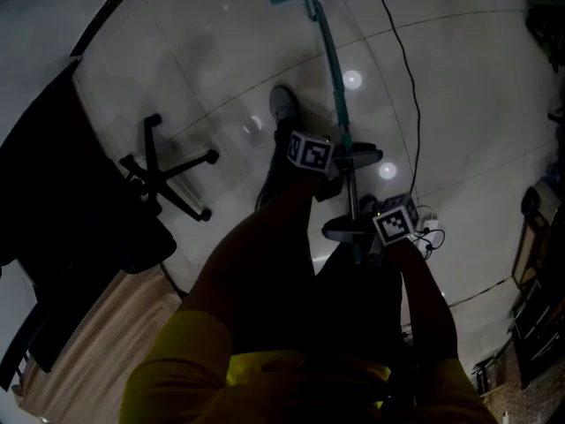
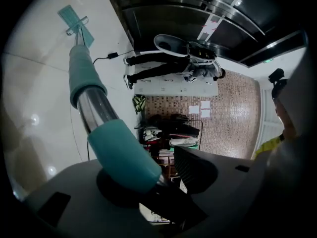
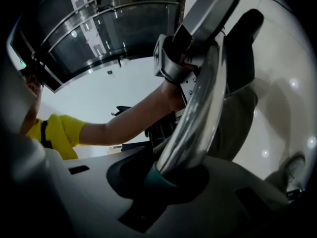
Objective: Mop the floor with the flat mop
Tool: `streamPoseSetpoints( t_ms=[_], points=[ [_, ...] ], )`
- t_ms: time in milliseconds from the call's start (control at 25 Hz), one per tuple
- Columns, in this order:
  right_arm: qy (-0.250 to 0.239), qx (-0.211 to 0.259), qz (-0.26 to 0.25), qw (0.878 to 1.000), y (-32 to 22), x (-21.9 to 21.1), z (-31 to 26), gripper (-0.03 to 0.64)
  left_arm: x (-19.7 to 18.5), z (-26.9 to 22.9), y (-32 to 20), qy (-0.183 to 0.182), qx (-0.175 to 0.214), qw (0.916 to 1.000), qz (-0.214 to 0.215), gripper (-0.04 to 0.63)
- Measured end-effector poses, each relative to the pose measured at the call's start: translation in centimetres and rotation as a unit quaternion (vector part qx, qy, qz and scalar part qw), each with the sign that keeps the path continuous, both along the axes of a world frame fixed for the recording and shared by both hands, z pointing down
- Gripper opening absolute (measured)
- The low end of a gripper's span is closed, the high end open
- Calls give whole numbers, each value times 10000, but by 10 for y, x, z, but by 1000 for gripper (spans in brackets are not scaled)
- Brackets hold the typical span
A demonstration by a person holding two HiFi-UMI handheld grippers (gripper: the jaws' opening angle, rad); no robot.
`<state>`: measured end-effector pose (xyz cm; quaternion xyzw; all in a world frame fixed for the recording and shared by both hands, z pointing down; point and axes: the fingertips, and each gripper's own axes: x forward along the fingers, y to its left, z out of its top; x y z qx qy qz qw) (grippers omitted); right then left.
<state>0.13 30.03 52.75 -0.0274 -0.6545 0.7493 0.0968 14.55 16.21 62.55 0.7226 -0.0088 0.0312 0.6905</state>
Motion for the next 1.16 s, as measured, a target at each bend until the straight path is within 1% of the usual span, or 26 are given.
streamPoseSetpoints(
  t_ms=[80,120,200,240,320,400,520,600,680,800,840,880,960,1040,1160],
  points=[
    [-191,-69,210,9996,-24,-9,11,80,-7,11,-27,-65,154,9998,71,213],
    [-224,-93,277,9993,-33,-13,12,81,-11,15,-36,-143,151,9998,72,215],
    [-279,-226,474,9982,-41,-17,9,78,-19,16,-43,-283,-45,9996,-76,215],
    [-326,-320,596,9972,-39,-17,3,77,-20,13,-40,-270,-219,9992,-209,213],
    [-421,-480,747,9952,-24,-15,-14,75,-15,-4,-22,5,-555,9976,-413,212],
    [-427,-582,783,9943,4,-13,-31,75,-10,-23,8,217,-716,9961,-466,212],
    [-296,-828,690,9937,50,-9,-52,68,-6,-45,55,222,-736,9959,-477,211],
    [-364,-866,585,9939,71,-10,-79,61,-3,-66,81,235,-826,9954,-434,215],
    [-391,-916,435,9941,84,-10,-114,80,-4,-95,98,250,-988,9938,-440,218],
    [-514,-1093,421,9918,84,-5,-181,92,-3,-149,106,167,-1326,9897,-522,218],
    [-527,-1051,388,9923,80,-1,-202,92,0,-169,102,156,-1304,9901,-504,218],
    [-516,-970,331,9934,76,3,-220,92,3,-189,96,187,-1159,9919,-478,218],
    [-417,-780,184,9959,69,10,-246,89,7,-225,76,219,-693,9964,-443,218],
    [-264,-510,-2,9983,60,17,-261,86,11,-251,57,203,-352,9983,-417,218],
    [-37,-105,-268,9996,46,25,-279,86,13,-284,33,241,-10,9986,-468,218]
  ],
)
